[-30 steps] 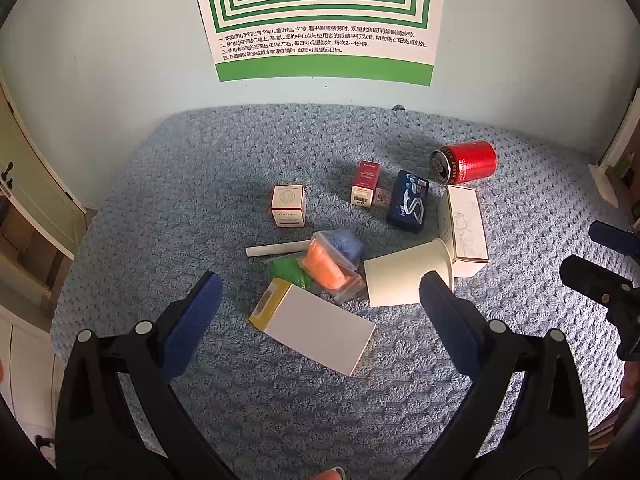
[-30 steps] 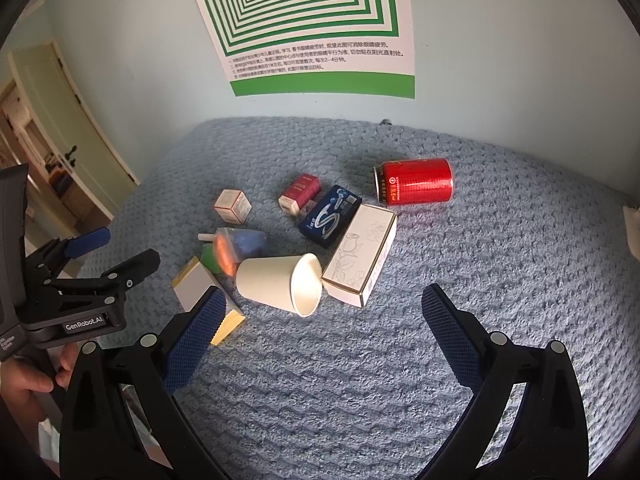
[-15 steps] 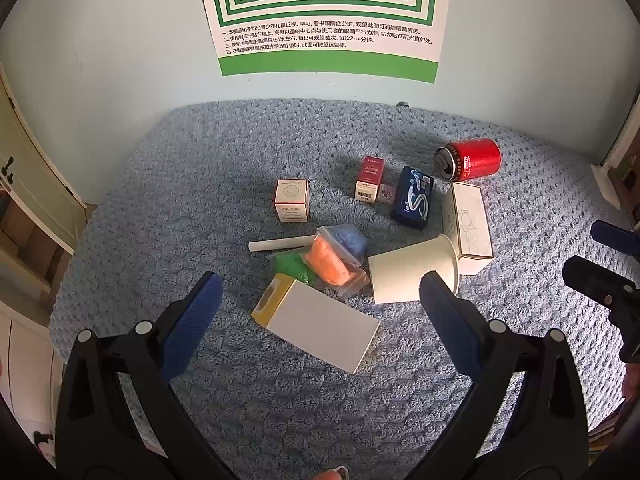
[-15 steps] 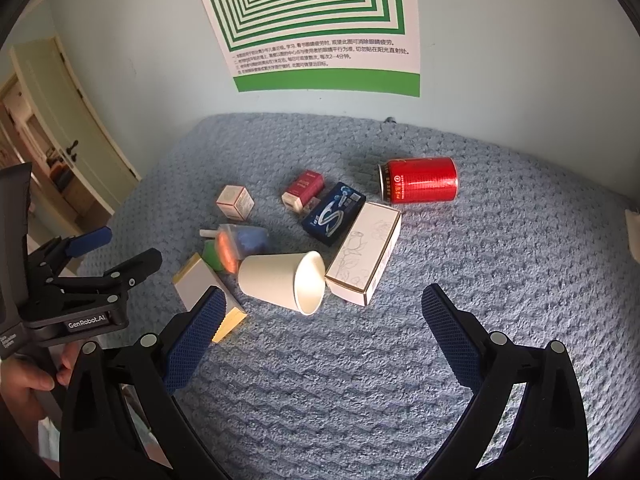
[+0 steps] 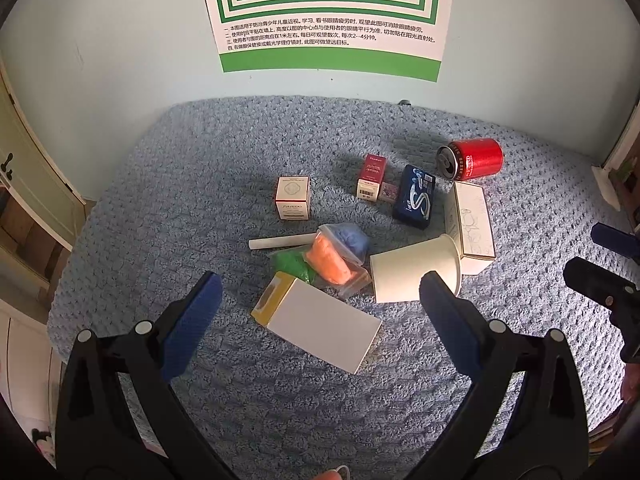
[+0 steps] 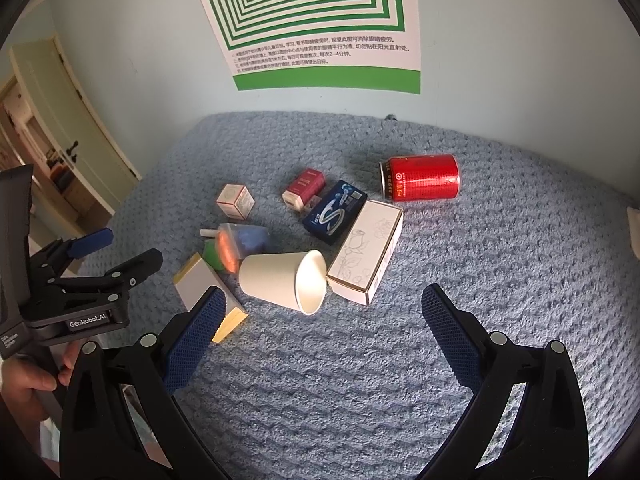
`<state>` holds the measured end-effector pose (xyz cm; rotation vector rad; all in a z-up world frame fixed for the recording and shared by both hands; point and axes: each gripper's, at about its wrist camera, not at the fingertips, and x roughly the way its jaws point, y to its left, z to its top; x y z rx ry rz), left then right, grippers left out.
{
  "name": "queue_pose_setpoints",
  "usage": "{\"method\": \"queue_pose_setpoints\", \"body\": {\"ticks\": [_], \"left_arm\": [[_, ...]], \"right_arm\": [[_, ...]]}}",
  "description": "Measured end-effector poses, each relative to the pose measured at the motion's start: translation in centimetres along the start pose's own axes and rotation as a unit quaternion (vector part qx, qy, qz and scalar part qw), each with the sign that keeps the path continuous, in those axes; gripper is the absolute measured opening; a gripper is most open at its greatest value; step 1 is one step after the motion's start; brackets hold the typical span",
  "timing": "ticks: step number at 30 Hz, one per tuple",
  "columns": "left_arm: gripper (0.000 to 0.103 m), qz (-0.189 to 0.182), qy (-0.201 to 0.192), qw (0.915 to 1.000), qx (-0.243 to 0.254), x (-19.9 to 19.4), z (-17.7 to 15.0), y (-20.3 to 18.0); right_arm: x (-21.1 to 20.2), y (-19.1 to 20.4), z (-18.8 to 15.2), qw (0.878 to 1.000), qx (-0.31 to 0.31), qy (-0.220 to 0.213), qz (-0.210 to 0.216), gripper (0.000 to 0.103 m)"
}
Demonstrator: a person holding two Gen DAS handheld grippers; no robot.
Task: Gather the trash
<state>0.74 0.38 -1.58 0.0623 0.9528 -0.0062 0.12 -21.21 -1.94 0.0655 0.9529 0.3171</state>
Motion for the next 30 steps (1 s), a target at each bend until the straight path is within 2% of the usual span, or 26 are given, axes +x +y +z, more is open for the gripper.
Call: {"method": "queue_pose_setpoints", "body": {"ticks": [24, 30], "left_arm": [[0.097, 0.006, 0.014, 0.9999, 0.004, 0.9, -0.5, 0.3], [0.097, -0.010, 0.029, 0.9995, 0.008, 2.4, -0.9, 0.5]], "right_arm": [[1.0, 0.3, 0.3, 1.000, -0.010, 0.013, 0.008, 0.097], [2.1, 0.0, 0.3, 1.000, -0.011, 0.021, 0.013, 0.097]]}}
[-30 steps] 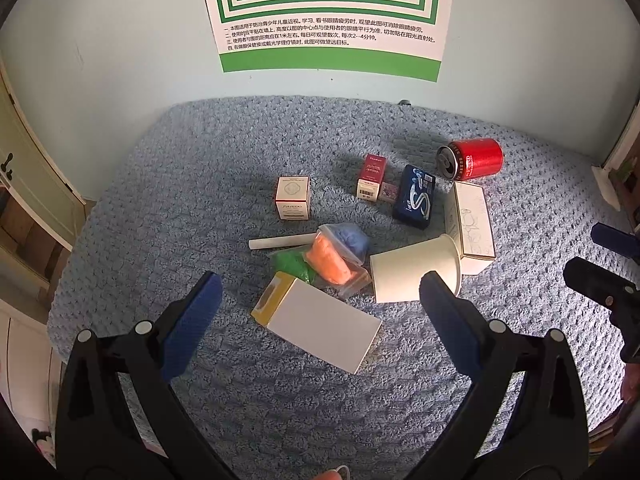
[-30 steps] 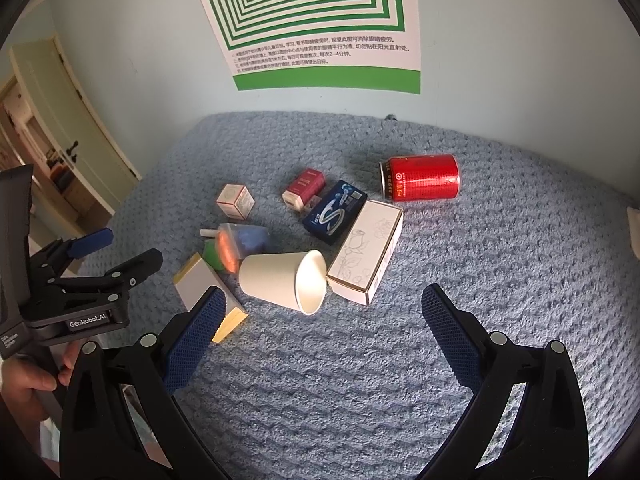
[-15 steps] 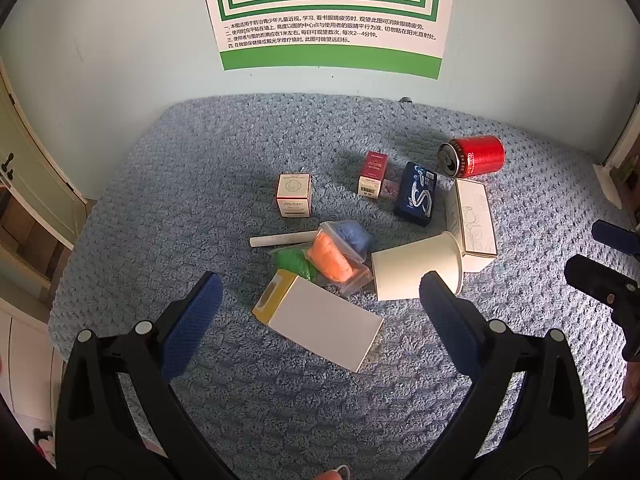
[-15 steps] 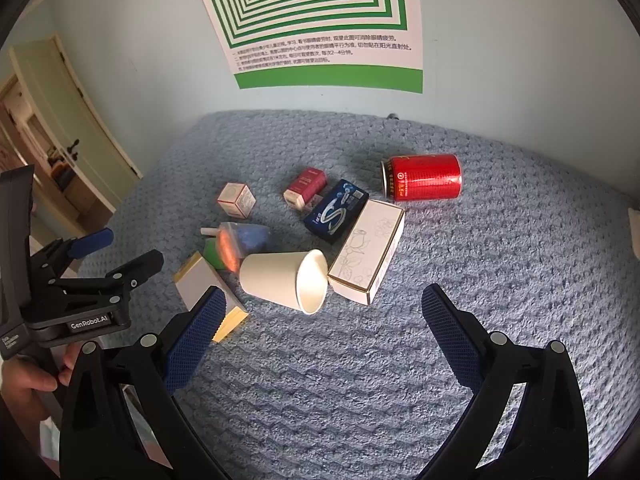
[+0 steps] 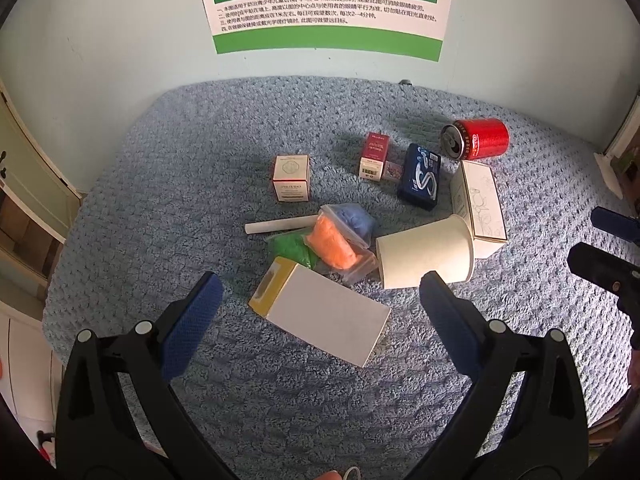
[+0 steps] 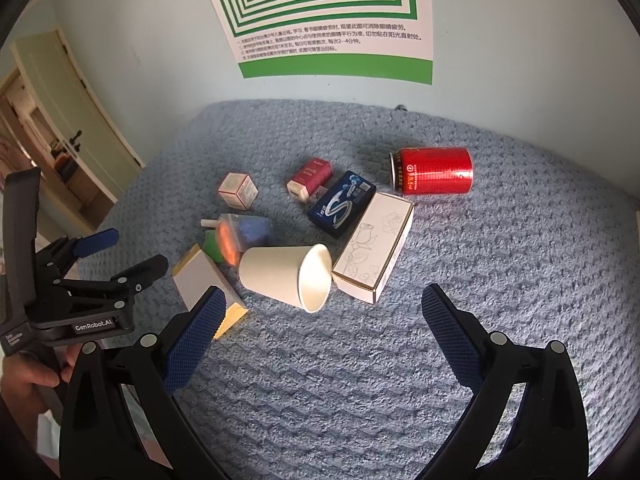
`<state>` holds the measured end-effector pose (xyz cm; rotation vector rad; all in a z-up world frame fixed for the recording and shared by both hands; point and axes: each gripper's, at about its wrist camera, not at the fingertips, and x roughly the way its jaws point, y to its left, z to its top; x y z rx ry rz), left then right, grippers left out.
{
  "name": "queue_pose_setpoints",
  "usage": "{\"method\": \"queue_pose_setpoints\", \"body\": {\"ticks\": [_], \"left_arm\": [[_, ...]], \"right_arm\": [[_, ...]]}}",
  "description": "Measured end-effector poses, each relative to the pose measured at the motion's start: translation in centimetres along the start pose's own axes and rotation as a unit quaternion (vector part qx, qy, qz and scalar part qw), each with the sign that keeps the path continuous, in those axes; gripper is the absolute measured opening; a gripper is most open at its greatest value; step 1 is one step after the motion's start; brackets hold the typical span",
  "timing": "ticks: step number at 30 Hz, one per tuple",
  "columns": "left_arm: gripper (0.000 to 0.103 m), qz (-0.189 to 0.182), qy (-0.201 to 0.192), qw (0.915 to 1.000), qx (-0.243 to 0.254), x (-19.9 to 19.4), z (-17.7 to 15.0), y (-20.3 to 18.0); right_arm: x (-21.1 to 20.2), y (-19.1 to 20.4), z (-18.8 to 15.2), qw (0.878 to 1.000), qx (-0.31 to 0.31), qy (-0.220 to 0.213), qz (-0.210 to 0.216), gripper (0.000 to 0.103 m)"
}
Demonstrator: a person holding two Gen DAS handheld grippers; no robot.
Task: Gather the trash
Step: 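Grasp the orange clay bag with the left gripper while the right grasps the rose-printed box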
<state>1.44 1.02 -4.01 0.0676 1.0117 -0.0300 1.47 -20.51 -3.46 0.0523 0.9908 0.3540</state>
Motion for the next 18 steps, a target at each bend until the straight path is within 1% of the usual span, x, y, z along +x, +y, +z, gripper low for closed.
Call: {"method": "queue_pose_setpoints", "body": {"ticks": [8, 13, 18], "left_arm": [[0.096, -0.015, 0.019, 0.9995, 0.020, 2.2, 0.1, -0.8], [0.096, -0.037, 0.026, 0.9982, 0.038, 3.6, 0.7, -1.8], [0.096, -0.057, 0.037, 0.9958, 0.062, 5.2, 1.6, -3.8]], "right_arm": [[2.0, -2.2, 0.5, 0.999, 0.031, 0.016, 0.008, 0.097], [3.8, -3.7, 1.2, 0.999, 0.045, 0.030, 0.004, 0.096], [5.9, -4.7, 2.4, 0.998, 0.048, 0.047, 0.020, 0.096]]}}
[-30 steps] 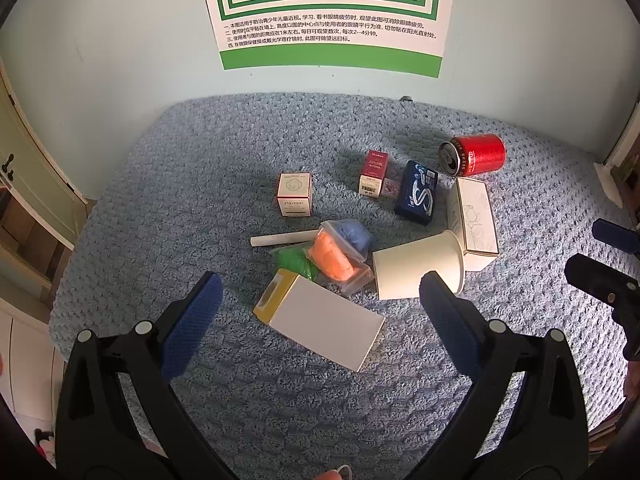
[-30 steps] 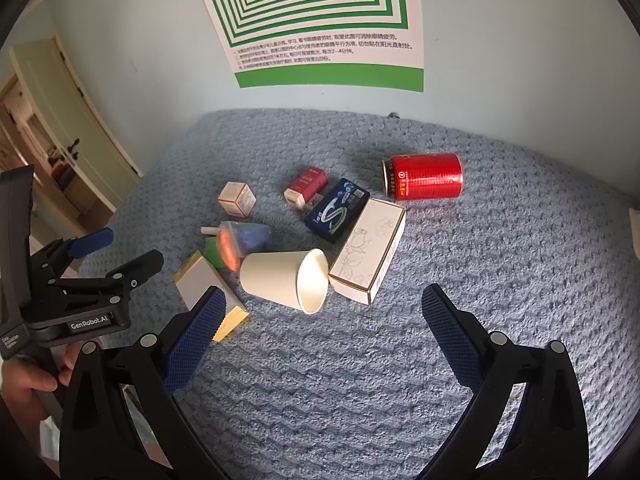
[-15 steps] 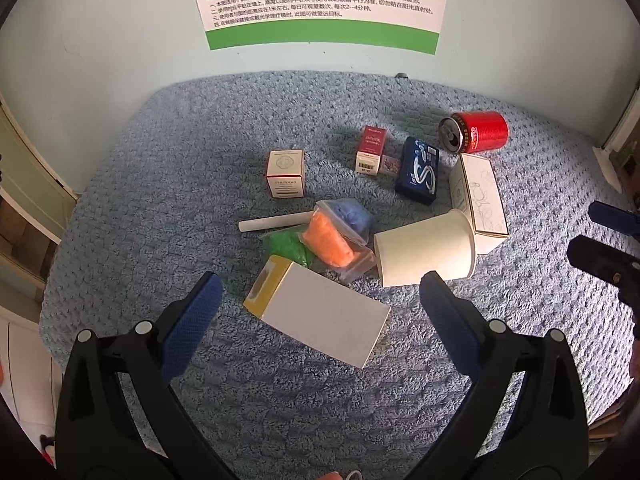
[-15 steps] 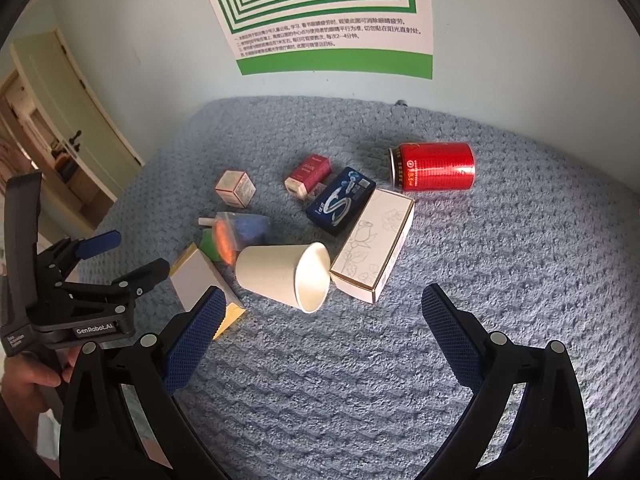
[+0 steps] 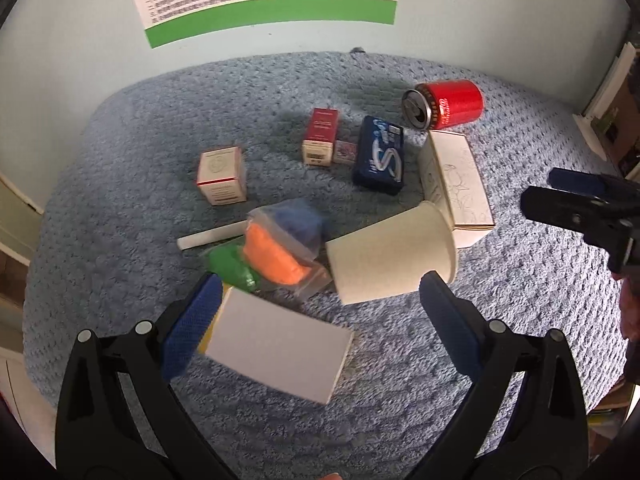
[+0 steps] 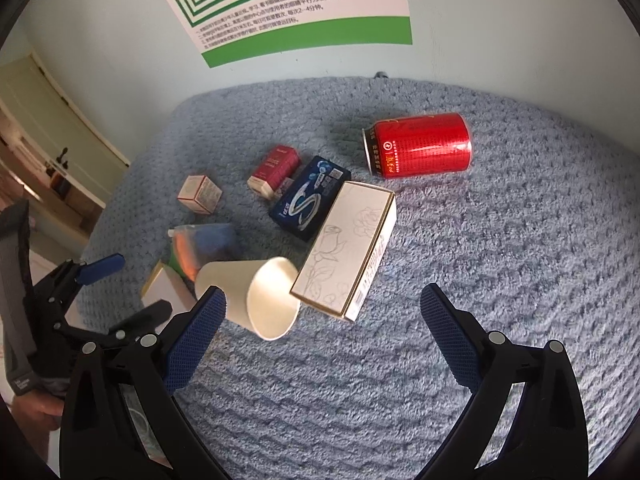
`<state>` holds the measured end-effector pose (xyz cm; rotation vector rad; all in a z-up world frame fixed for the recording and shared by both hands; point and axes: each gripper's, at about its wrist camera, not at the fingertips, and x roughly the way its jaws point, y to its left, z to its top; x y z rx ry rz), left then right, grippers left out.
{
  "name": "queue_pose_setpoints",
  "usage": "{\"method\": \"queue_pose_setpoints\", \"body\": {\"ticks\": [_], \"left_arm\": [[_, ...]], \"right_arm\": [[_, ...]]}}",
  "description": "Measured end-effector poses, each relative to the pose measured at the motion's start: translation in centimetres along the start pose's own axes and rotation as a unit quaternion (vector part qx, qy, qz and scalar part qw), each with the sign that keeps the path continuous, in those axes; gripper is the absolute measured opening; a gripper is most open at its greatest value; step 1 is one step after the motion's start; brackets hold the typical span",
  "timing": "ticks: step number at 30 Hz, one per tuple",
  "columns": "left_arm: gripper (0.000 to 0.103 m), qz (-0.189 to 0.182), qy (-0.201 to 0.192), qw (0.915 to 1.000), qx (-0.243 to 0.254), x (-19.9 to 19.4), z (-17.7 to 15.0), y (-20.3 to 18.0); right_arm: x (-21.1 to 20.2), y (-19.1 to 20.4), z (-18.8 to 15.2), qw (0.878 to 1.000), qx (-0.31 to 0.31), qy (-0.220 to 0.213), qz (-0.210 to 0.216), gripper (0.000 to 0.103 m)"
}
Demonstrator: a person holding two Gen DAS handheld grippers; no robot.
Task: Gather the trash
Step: 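Grasp the orange clay bag with the left gripper while the right grasps the rose-printed box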
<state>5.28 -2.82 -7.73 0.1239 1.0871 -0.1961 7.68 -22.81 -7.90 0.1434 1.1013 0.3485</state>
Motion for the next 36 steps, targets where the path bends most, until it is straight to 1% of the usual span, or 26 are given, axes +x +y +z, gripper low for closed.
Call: {"method": "queue_pose_setpoints", "body": {"ticks": [6, 11, 15, 18, 21, 24, 26, 28, 31, 32, 34, 35, 36], "left_arm": [[0.096, -0.026, 0.015, 0.9994, 0.019, 2.1, 0.9, -2.0], [0.096, -0.030, 0.027, 0.9991, 0.011, 3.4, 1.6, -2.1], [0.096, -0.023, 0.027, 0.9994, -0.001, 3.6, 1.8, -0.9], [0.096, -0.007, 0.026, 0.9996, -0.010, 3.4, 1.5, 0.7], [0.096, 0.004, 0.027, 0.9993, -0.027, 2.9, 0.9, 2.8], [0.096, 0.005, 0.036, 0.9985, -0.042, 3.1, -0.1, 4.8], [0.096, 0.010, 0.040, 0.9981, -0.046, 3.5, -0.4, 5.5], [0.096, 0.015, 0.043, 0.9974, -0.056, 4.0, -0.6, 6.2], [0.096, -0.001, 0.040, 0.9959, -0.081, 4.9, -0.4, 7.4], [0.096, -0.002, 0.041, 0.9958, -0.082, 5.2, -0.3, 7.5], [0.096, 0.001, 0.041, 0.9961, -0.079, 6.1, 0.1, 7.7], [0.096, 0.000, 0.042, 0.9962, -0.076, 6.4, 0.2, 7.7], [0.092, -0.006, 0.042, 0.9965, -0.072, 7.0, 0.4, 7.7]], "right_arm": [[2.3, -1.4, 1.5, 1.000, -0.008, 0.024, 0.014, 0.096], [3.3, -2.3, 2.2, 0.999, -0.006, 0.034, 0.020, 0.096], [4.3, -2.4, 2.4, 0.999, -0.010, 0.045, 0.020, 0.096], [5.1, -2.3, 2.4, 0.998, -0.009, 0.052, 0.024, 0.096], [5.9, -2.2, 2.6, 0.998, -0.009, 0.057, 0.023, 0.095], [6.9, -2.0, 2.9, 0.998, -0.002, 0.064, 0.026, 0.095], [7.6, -1.8, 3.1, 0.997, 0.000, 0.071, 0.027, 0.093], [8.3, -1.7, 3.2, 0.997, 0.001, 0.078, 0.022, 0.085], [9.4, -1.6, 3.4, 0.996, 0.006, 0.088, 0.017, 0.085], [9.9, -1.5, 3.4, 0.996, 0.004, 0.093, 0.015, 0.084], [10.5, -1.3, 3.5, 0.995, 0.001, 0.101, 0.006, 0.074], [10.9, -1.3, 3.5, 0.994, 0.003, 0.106, 0.005, 0.071], [11.2, -1.4, 3.6, 0.994, 0.006, 0.107, 0.007, 0.069]]}}
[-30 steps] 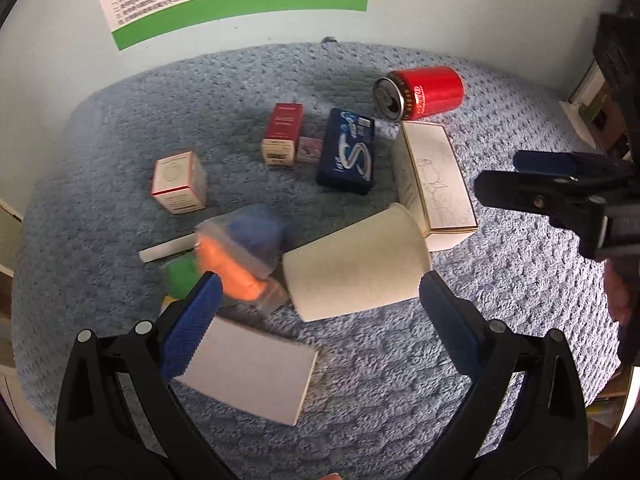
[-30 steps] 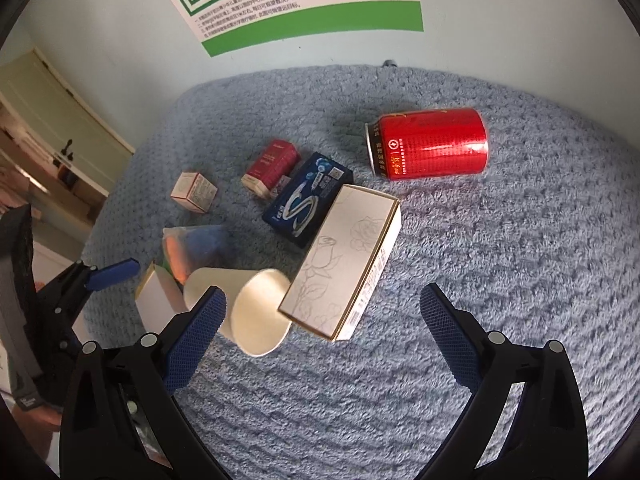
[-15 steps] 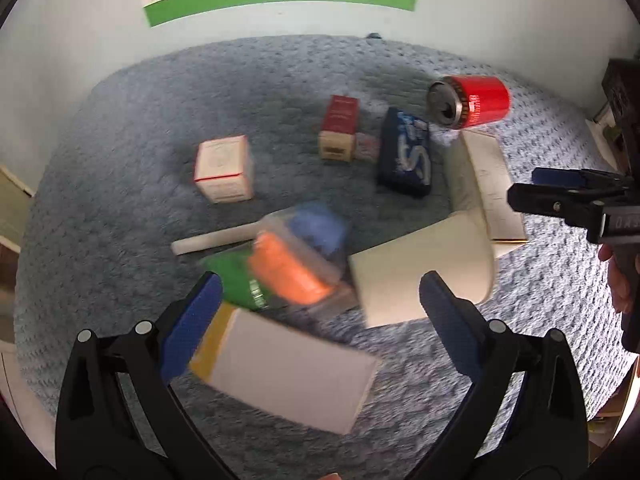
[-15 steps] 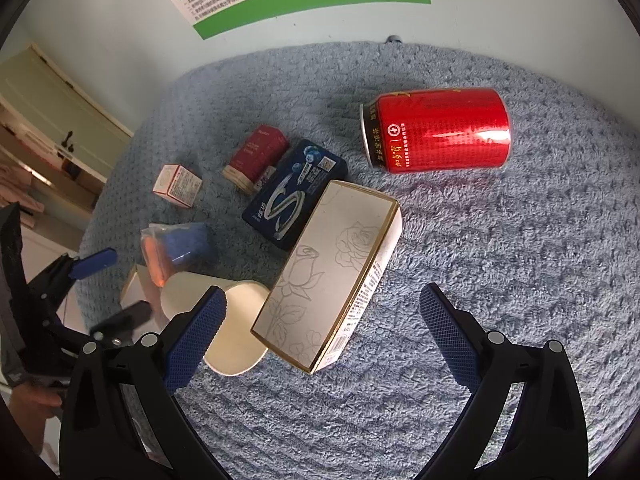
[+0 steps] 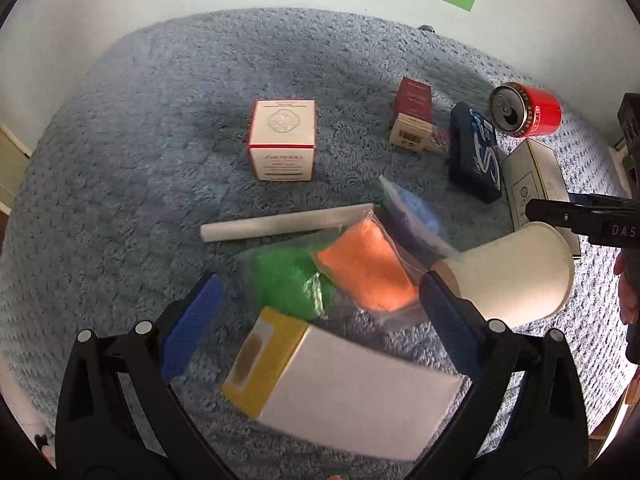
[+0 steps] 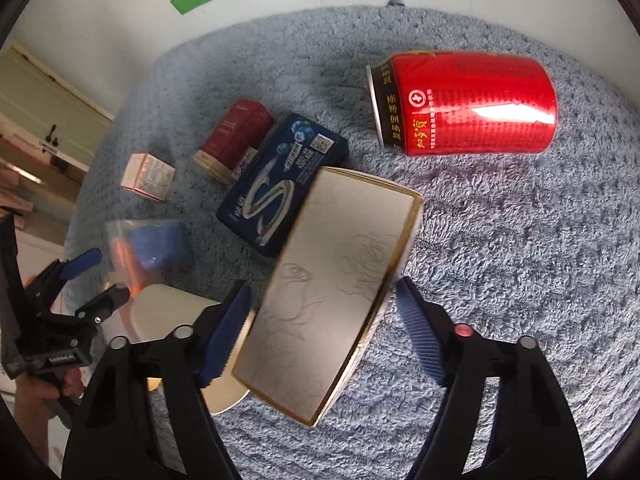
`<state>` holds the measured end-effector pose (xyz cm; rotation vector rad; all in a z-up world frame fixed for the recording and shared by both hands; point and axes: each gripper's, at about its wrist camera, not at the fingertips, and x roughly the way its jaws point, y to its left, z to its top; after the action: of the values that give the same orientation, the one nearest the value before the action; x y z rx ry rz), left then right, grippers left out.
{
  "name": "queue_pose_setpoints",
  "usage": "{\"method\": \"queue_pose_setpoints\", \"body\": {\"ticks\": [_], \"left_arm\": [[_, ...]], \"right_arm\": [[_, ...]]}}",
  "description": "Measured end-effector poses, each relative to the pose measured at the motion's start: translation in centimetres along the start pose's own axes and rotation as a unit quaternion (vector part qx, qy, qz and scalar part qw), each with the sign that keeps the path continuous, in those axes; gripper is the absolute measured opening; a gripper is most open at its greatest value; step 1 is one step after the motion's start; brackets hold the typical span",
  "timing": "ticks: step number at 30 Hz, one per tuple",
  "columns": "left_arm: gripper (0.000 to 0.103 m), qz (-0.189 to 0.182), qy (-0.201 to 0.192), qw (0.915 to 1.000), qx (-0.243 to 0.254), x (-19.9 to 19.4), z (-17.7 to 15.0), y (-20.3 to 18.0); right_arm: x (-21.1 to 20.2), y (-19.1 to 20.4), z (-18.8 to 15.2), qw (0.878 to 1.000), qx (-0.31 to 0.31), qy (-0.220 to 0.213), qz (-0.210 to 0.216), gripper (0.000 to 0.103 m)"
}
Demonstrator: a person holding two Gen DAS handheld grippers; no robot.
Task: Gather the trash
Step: 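Grasp the orange clay bag with the left gripper while the right grasps the rose-printed box, then carry the orange bag and rose-printed box over to the teal trash bin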
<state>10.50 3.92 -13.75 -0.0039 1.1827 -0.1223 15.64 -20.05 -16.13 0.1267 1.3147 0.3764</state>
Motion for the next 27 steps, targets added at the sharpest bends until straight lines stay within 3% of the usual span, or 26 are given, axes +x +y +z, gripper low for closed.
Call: {"method": "queue_pose_setpoints", "body": {"ticks": [1, 3, 5, 6, 7, 14, 16, 27], "left_arm": [[0.088, -0.001, 0.003, 1.0000, 0.003, 0.4, 0.2, -0.1], [0.067, -0.013, 0.011, 0.9998, 0.006, 1.2, 0.5, -0.1], [0.054, -0.005, 0.008, 0.9998, 0.017, 1.5, 0.8, -0.3], [0.041, -0.009, 0.006, 0.9996, 0.024, 1.6, 0.9, -0.3], [0.037, -0.015, 0.006, 0.9993, 0.033, 1.7, 1.2, -0.5], [0.025, -0.057, 0.003, 0.9984, 0.001, 0.6, 1.7, 0.8], [0.020, -0.050, -0.005, 0.9987, 0.000, -0.4, 1.6, 1.0], [0.018, -0.039, -0.053, 0.9978, -0.006, -6.5, 0.4, 2.6]], "right_arm": [[0.1, -0.1, 0.1, 1.000, 0.005, -0.001, 0.001, 0.067], [0.3, -0.1, 0.4, 1.000, 0.005, -0.002, 0.002, 0.064], [0.5, 0.0, 0.7, 1.000, 0.002, 0.000, 0.003, 0.061], [0.5, 0.0, 0.8, 1.000, 0.000, 0.002, 0.003, 0.059], [0.4, 0.0, 0.9, 1.000, -0.002, 0.001, 0.004, 0.056], [-1.7, -0.2, 0.6, 1.000, -0.011, -0.014, 0.021, 0.051], [-2.7, -0.2, 0.5, 0.999, -0.017, -0.019, 0.019, 0.051], [-8.2, 1.3, -1.2, 0.997, -0.044, -0.065, 0.021, 0.051]]}}
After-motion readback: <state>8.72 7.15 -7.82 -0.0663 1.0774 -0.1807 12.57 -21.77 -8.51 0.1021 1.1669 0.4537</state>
